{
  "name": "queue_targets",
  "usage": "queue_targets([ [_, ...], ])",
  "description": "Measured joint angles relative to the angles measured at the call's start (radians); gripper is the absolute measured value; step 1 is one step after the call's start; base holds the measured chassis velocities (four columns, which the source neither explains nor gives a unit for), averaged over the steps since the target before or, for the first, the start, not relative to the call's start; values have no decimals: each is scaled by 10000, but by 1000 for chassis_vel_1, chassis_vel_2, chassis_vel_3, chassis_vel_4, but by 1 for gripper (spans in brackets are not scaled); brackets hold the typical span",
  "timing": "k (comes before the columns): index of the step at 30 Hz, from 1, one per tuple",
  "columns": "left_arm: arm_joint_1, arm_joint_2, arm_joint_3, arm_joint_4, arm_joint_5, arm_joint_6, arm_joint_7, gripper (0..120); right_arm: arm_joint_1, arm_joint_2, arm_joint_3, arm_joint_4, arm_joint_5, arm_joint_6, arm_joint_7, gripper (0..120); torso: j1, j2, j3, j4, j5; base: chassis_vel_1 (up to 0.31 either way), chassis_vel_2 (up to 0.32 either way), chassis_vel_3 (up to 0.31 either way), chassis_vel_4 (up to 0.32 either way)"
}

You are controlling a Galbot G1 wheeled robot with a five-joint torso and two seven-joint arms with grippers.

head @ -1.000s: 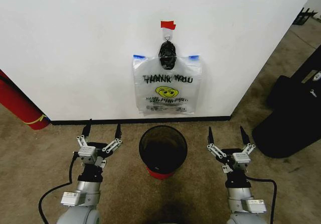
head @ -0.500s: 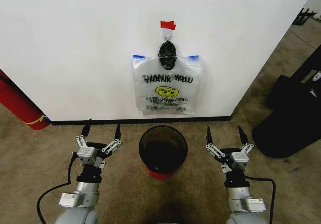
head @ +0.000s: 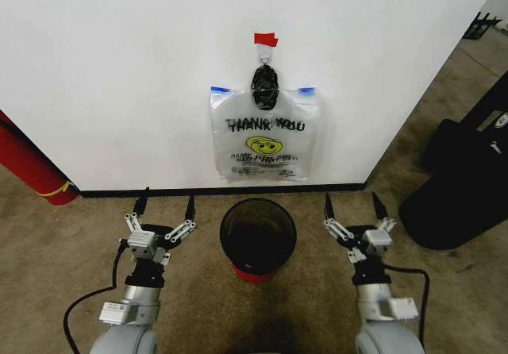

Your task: Pick up the garbage bag from the wall and place it over the trash bin.

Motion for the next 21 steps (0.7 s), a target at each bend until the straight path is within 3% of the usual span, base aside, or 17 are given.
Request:
queue_targets([
  [7,-508,226,148,379,-1,134,127,100,1401,-402,-156,-816,1656,-44,-813,100,0,0,0,-5,0,0,0,0,0],
  [12,-693,128,217,668,112,153,133,100,3616,-613,-923,-2052,3430,8,-1199,100,1,0,1,0,0,0,0,0,0],
  [21,-876,-181,302,1070,377,115,113,100,5754,-142,-2120,-4298,4665,622,-1759,100,1,-1,2,-4,-1,0,0,0,0],
])
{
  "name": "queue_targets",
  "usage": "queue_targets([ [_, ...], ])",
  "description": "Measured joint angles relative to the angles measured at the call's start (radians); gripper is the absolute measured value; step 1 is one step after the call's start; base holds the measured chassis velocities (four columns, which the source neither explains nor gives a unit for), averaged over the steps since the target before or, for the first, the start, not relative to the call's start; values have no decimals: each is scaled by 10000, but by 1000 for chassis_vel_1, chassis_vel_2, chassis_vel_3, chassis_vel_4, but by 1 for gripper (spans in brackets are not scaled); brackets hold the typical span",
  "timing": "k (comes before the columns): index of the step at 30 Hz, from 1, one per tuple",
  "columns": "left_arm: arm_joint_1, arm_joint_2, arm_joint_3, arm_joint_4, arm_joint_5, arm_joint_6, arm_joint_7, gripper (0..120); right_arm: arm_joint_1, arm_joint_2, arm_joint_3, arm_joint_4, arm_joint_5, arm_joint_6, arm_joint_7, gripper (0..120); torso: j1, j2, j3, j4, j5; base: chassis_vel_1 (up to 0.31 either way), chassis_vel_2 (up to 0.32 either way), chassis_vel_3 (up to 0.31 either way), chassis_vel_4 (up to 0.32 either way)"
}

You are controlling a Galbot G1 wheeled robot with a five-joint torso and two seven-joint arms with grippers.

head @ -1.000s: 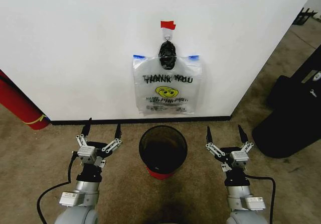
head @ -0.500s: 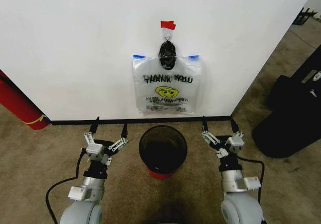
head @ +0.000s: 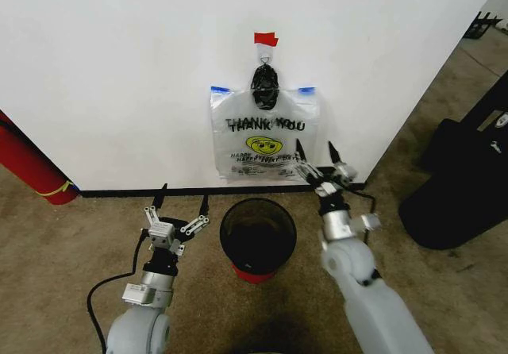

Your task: Pick up the garbage bag from the wall and place it over the trash bin.

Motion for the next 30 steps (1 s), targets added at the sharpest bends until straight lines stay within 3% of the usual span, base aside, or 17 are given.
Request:
queue_targets([
  [7,-18,-98,-47,131,49,-36,-124,100,2070,769,-696,-1812,1271,170,-93,100,0,0,0,3,-1,0,0,0,0],
  [23,22,-298,-59,145,110,-30,-213,100,3042,1465,-996,-2479,2239,-201,-427,100,-1,0,-2,0,1,0,0,0,0],
  [30,73,-383,-52,122,162,-30,-214,100,3147,1835,-981,-2784,2018,-275,-506,82,-1,0,-2,1,0,0,0,0,0],
])
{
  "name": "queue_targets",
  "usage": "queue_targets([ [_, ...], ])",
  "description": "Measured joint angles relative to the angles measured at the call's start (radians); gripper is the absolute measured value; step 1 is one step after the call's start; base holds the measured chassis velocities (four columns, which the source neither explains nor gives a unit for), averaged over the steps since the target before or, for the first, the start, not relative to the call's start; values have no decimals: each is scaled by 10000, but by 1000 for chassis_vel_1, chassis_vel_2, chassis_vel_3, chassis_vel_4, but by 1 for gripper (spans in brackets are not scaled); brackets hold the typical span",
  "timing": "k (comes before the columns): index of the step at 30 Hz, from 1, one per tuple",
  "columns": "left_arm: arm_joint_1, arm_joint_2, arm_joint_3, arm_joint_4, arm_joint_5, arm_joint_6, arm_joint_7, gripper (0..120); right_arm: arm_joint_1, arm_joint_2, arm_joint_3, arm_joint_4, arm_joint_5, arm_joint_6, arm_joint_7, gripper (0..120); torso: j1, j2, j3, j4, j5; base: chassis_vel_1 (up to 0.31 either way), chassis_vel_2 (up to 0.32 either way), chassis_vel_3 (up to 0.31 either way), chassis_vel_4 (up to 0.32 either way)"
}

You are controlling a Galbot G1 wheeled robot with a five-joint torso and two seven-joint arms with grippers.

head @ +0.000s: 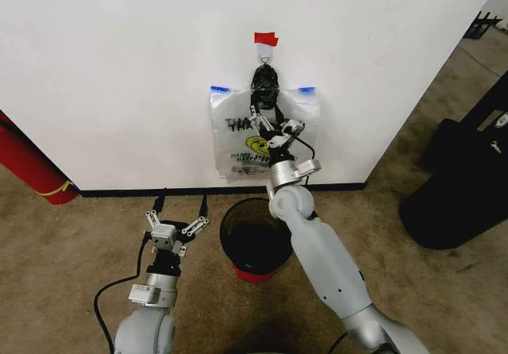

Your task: Pick up the garbage bag from the wall and place it over the trash bin.

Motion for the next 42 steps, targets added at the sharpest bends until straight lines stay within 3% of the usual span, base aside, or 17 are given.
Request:
queue_targets([
  [6,45,50,-42,-12,1,-35,-3,100,93,119,104,-134,-103,-67,54,55,0,0,0,0,0,0,0,0,0],
  [14,36,107,-67,-4,-33,-61,-18,100,101,178,228,-27,-164,-78,68,30,0,0,0,0,0,0,0,0,0],
  [20,-32,126,-25,61,-37,-65,-20,100,-52,132,300,143,-307,-78,53,4,0,0,0,0,1,0,0,0,0],
  [32,-47,105,26,112,-41,-110,-20,100,-712,-209,545,701,-594,-87,43,0,0,0,0,0,1,0,0,0,0],
  [42,126,190,4,0,-128,-312,-37,100,-2820,-819,681,1820,-1059,-59,-262,0,-2,1,-1,1,3,0,0,0,0],
])
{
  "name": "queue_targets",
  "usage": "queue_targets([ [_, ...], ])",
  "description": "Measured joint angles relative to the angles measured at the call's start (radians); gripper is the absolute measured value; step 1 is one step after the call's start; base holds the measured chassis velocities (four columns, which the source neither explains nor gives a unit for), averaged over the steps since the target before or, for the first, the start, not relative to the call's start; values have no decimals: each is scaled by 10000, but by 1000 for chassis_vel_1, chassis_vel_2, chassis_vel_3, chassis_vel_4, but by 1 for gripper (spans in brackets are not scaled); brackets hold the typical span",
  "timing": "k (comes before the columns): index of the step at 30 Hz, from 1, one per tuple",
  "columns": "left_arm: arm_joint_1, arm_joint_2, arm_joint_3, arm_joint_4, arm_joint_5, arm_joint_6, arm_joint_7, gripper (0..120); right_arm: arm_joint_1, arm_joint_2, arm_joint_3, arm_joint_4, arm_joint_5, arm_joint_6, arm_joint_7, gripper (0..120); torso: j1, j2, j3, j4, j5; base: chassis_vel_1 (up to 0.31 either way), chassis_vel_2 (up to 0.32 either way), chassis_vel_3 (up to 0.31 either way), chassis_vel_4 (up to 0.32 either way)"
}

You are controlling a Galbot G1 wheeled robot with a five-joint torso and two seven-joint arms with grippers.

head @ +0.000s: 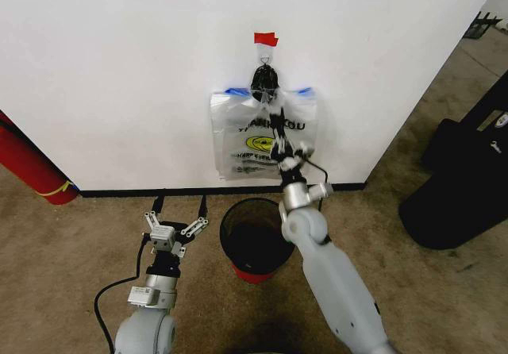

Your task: Pick up the garbage bag from the wall and place it over the trash bin.

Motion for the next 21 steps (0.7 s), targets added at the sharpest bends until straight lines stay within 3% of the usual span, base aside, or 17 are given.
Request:
queue_targets([
  [21,292,284,-9,-479,-108,5,-4,100,-3851,-1091,1155,1302,-1053,1130,-1596,0,1,3,-1,-1,-2,0,0,0,0],
])
